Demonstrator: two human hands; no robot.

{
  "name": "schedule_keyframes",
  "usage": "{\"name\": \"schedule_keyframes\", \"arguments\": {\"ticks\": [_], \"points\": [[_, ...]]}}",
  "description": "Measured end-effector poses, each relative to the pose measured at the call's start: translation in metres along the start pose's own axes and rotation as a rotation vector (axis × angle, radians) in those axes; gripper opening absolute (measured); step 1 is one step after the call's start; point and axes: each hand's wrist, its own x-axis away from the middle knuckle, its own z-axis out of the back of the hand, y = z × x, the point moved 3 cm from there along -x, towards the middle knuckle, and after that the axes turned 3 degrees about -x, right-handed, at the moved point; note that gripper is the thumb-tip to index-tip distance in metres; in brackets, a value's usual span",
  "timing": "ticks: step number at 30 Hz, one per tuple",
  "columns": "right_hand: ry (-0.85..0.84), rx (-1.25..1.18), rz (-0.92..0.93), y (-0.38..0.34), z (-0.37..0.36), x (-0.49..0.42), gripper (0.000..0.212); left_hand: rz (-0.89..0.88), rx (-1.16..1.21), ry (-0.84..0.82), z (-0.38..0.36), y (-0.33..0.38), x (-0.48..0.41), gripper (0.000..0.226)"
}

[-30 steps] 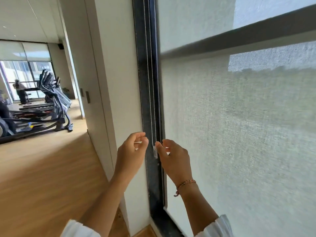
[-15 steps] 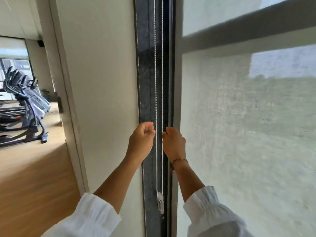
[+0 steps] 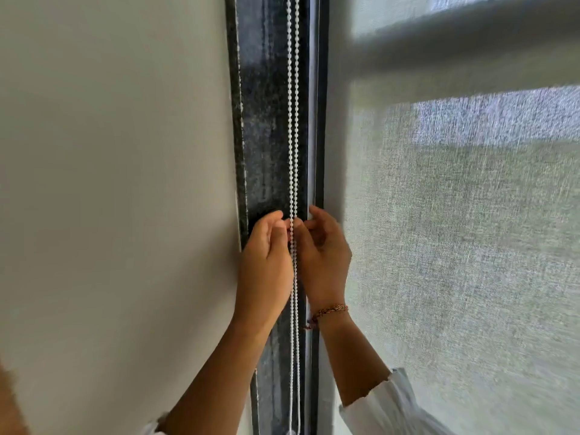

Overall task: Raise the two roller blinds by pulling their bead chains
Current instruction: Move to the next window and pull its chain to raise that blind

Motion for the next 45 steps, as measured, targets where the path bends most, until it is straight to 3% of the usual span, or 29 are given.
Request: {"name": "schedule_keyframes", "arguments": {"ticks": [9, 12, 17, 23, 29, 32, 35, 41, 45], "points": [[0.105, 0.017, 0.105, -0.041, -0.004, -0.031, 0.009, -0.097, 0.076, -0.118, 0.008, 0.001, -0.016, 0.018], [-0.008, -0.127, 0.071, -0.066, -0.011, -0.039, 0.013, -0.105, 0.087, -0.143, 0.006, 0.003, -0.011, 0.021], [-0.235, -0.607, -0.084, -0.094, -0.021, -0.047, 0.025, -0.147, 0.044, -0.098, 0.005, -0.004, 0.002, 0.021], [-0.331, -0.659, -0.049, -0.133, -0.022, -0.046, 0.018, -0.286, 0.056, -0.049, 0.005, -0.013, 0.022, 0.026], [-0.257, -0.598, -0.003, -0.164, -0.016, -0.044, 0.016, -0.4, 0.107, -0.093, 0.001, -0.015, 0.038, 0.026], [-0.184, -0.542, 0.041, -0.171, -0.014, -0.035, 0.018, -0.47, 0.135, -0.101, 0.002, -0.014, 0.046, 0.043], [-0.109, -0.565, 0.089, -0.17, -0.014, -0.021, 0.019, -0.493, 0.131, -0.139, 0.002, -0.019, 0.051, 0.035], [-0.041, -0.534, 0.084, -0.132, -0.002, 0.017, 0.019, -0.318, 0.146, -0.259, 0.001, -0.064, 0.068, 0.032], [-0.06, -0.581, 0.097, -0.13, 0.0, 0.026, 0.022, 0.018, 0.464, -0.316, -0.002, -0.064, 0.06, 0.03]]}}
